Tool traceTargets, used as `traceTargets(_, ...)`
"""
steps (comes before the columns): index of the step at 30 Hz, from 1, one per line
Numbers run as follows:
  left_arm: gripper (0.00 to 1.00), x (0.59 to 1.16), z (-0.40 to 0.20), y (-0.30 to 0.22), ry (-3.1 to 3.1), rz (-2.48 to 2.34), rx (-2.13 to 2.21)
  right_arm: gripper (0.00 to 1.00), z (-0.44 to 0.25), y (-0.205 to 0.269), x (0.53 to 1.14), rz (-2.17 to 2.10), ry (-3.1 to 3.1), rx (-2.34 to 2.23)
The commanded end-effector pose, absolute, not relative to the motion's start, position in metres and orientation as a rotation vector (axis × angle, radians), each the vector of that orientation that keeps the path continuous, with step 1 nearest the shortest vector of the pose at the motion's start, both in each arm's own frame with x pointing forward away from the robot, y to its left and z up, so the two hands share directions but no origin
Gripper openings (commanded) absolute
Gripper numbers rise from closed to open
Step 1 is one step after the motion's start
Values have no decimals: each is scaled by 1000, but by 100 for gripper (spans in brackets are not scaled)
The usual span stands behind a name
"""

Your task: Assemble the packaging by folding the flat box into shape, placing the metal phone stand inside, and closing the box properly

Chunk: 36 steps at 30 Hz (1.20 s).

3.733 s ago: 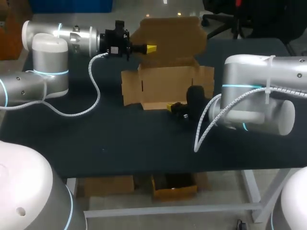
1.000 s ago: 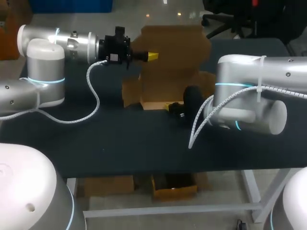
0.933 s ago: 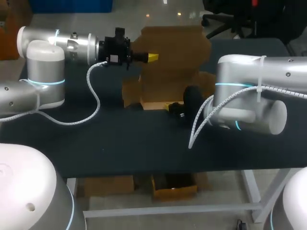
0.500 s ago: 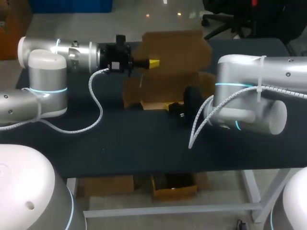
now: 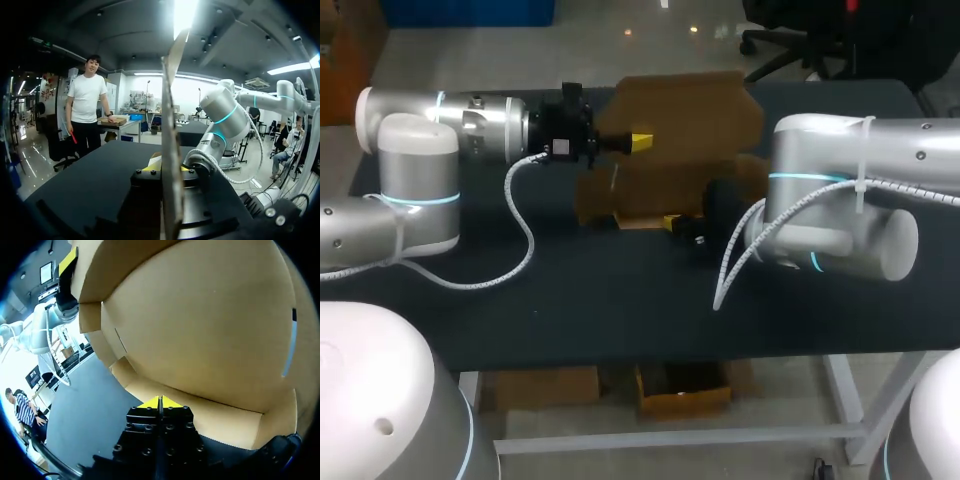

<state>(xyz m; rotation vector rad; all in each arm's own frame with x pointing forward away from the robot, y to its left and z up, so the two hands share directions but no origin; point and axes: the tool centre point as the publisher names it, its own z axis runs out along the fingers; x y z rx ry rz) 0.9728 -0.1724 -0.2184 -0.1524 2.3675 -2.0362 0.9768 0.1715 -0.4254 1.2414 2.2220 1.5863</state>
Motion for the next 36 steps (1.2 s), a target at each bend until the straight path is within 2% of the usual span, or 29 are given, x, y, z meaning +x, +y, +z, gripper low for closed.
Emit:
traceTargets(1,0,968,-224,-171,2363,-2036,-160,0,-430,174,976,1589,2209,1241)
traceTargets(36,0,971,-238,-167,2428,-2050,-195,0,-430,174,976,1589,2209,1241)
